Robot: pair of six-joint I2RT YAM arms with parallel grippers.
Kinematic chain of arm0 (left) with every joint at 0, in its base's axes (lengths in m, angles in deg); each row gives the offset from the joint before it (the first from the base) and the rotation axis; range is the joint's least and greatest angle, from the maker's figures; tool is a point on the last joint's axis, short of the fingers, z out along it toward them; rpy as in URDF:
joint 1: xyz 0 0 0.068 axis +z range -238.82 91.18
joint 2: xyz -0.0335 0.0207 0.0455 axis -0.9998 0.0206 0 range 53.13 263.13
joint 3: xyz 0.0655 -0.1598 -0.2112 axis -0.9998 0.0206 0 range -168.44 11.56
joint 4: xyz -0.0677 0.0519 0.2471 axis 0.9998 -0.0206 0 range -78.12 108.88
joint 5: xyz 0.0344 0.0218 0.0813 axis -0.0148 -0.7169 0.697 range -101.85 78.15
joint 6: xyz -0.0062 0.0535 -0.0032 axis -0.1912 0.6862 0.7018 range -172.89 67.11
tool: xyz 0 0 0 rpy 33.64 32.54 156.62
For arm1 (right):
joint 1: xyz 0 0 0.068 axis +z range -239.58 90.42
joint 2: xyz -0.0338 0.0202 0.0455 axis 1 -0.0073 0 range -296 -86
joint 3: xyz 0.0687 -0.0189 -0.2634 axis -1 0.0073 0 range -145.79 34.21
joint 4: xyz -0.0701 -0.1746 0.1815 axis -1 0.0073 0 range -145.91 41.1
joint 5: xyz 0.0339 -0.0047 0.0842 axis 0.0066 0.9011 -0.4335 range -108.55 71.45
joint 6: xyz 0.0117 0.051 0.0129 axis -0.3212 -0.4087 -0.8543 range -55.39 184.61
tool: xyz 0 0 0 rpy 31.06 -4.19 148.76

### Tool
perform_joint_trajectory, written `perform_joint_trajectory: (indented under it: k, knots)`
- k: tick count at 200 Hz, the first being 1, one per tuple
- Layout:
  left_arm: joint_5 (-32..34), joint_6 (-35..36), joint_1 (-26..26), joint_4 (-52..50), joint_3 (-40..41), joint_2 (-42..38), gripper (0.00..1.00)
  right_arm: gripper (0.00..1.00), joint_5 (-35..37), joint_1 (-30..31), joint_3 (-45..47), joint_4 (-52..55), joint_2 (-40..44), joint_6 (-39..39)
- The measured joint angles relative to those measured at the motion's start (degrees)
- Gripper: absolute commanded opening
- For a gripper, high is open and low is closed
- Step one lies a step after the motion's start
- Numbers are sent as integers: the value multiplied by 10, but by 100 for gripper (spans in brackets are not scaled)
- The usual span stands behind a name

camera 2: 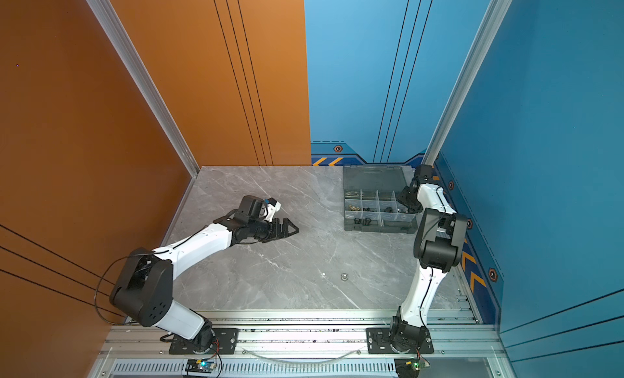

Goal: Sort the screws and nuts into containers
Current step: Place the nut into the container.

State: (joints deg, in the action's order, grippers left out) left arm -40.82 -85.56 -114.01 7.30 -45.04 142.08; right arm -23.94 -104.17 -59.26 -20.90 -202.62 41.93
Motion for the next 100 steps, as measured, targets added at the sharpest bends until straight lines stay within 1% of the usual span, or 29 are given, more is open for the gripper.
perform_joint_trajectory:
  k: [16, 43, 74, 100]
  knots:
    - [2, 0, 0, 0, 0, 0, 98, 51, -15, 3, 12, 15, 32, 2]
    - [2, 0, 0, 2, 3, 0, 98, 53, -28, 31, 54, 51, 137, 2]
    - [2, 0, 0, 2, 3, 0, 98, 56, -35, 115, 130, 83, 260, 2]
    - [2, 0, 0, 2, 4, 0, 98, 60, -34, 191, 218, 99, 318, -12]
